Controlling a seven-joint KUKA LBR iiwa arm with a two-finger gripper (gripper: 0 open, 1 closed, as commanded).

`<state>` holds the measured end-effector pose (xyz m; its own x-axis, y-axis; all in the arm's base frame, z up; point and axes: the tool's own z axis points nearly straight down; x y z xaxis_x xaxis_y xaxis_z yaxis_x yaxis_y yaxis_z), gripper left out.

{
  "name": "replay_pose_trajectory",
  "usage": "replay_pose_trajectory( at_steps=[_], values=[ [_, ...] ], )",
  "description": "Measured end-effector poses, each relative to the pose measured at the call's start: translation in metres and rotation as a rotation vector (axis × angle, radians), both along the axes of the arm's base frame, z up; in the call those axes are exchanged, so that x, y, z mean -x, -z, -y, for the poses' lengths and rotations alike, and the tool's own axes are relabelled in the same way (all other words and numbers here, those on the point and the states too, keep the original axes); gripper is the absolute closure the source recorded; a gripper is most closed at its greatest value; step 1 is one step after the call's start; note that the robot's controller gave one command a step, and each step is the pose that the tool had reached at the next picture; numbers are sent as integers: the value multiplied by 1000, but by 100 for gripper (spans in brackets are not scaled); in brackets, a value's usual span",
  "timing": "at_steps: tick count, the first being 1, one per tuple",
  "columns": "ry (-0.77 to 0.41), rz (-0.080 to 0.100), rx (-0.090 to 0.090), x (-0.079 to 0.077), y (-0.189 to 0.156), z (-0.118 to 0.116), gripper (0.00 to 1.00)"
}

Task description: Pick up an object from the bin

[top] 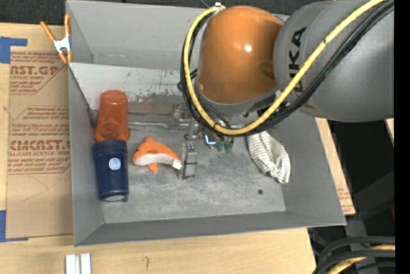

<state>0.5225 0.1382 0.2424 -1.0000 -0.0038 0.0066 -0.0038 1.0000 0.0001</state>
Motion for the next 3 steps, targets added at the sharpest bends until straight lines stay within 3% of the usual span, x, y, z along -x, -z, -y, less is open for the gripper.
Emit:
replay_pose_trajectory(
  at_steps=[1, 2, 3],
  values=[
    [2, 8, -2, -2, -5, 1, 0],
    [55, 16, -3, 7, 13, 0, 0],
    [143, 12, -2, 10, 81, -11, 0]
  ],
)
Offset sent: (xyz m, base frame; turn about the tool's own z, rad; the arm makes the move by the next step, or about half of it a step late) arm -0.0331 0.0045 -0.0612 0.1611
